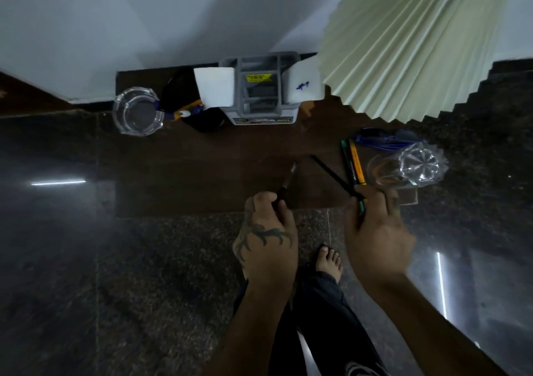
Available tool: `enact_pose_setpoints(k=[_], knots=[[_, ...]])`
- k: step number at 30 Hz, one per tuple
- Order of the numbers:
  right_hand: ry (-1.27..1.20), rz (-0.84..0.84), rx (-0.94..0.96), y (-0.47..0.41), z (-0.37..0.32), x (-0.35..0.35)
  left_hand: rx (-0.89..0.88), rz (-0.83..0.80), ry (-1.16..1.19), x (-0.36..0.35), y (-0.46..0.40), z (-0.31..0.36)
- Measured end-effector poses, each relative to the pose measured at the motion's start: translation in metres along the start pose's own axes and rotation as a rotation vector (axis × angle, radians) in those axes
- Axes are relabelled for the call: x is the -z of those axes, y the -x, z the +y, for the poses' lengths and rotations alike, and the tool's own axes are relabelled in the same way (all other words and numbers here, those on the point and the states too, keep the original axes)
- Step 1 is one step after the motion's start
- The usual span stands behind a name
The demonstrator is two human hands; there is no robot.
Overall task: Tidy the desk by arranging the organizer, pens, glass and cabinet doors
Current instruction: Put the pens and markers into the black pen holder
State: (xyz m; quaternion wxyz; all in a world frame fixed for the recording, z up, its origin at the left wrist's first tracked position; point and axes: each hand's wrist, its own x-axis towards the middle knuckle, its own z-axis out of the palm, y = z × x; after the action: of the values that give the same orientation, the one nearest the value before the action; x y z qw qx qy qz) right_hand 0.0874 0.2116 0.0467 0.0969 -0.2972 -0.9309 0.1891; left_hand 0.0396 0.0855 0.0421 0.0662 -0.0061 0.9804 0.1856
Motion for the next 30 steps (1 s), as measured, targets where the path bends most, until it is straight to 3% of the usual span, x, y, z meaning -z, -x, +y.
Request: enact_pose_setpoints(k=[6, 13, 17, 23, 30], knots=[[-0.165, 0.114, 0.086, -0.01, -0.047, 0.016, -0.003, 0.153, 0.093, 0.052, -0.015, -0.01], [-0.383, 0.331, 0.27, -0.03, -0.124, 0.053, 0.003, 0.437, 0.277, 0.126, -0.039, -0.017], [-0.415, 0.38, 0.345, -0.05, -0.163, 0.051, -0.023, 0.572, 0.231, 0.157, -0.063, -0.031], [-0.386, 0.35, 0.425, -0.076, -0.2, 0.011, 0.038, 0.516, 0.159, 0.159, -0.112, -0.045], [-0.198, 0.21, 0.507, -0.099, -0.216, -0.045, -0.063, 0.368, 0.075, 0.122, -0.17, -0.066]])
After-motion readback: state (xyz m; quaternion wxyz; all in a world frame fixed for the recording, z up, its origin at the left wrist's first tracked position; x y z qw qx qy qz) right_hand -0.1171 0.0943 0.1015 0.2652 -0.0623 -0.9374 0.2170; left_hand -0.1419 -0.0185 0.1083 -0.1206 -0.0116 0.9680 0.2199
